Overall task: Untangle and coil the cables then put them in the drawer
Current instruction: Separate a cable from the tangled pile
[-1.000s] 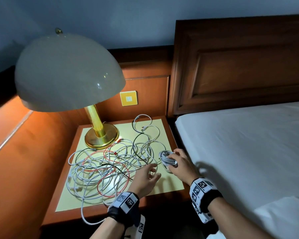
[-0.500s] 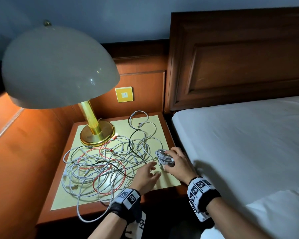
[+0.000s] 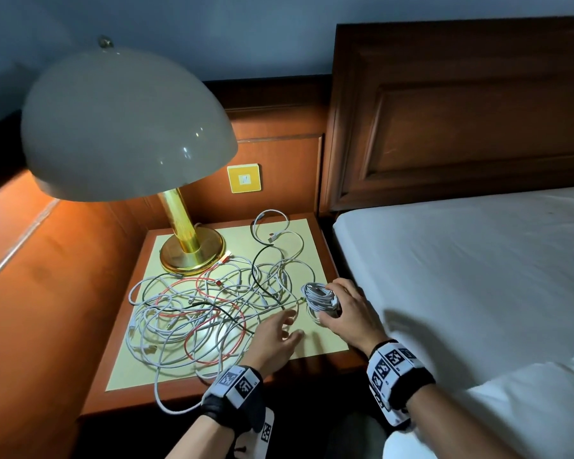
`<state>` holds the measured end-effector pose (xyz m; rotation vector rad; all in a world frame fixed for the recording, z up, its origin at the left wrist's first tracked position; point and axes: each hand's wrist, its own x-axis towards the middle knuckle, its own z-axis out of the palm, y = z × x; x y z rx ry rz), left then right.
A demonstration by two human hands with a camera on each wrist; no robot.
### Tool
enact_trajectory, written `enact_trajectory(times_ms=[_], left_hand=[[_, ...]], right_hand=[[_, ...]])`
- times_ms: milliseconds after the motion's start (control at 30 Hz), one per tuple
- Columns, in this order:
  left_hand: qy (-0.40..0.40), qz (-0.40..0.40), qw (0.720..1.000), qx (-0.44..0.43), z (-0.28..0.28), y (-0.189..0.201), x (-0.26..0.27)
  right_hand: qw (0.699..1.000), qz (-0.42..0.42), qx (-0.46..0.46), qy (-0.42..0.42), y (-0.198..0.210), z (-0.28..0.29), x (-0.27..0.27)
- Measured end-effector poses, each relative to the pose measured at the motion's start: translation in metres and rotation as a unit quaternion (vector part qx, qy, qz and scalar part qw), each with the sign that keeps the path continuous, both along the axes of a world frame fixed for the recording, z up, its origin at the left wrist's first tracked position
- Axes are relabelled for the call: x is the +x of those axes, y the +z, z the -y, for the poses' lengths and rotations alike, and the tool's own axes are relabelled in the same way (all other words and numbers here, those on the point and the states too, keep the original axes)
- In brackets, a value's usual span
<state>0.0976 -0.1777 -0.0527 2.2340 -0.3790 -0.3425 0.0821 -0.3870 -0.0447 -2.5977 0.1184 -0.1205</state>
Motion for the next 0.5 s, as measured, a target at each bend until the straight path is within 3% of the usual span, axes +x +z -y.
enact_trajectory(times_ms=[200,500], left_hand=[[0.029,0.01,1.0,-0.003,-0.031,0.009,-0.016],[0.065,0.03,0.997,0.031,-0.088,0.017,-0.041]], right_hand=[[0.999,0.03,-0.014,0.014,0.014,-0.021,-0.02],[0.996,-0.008,-0.021,0.09,0.023,-0.067,-0.037]])
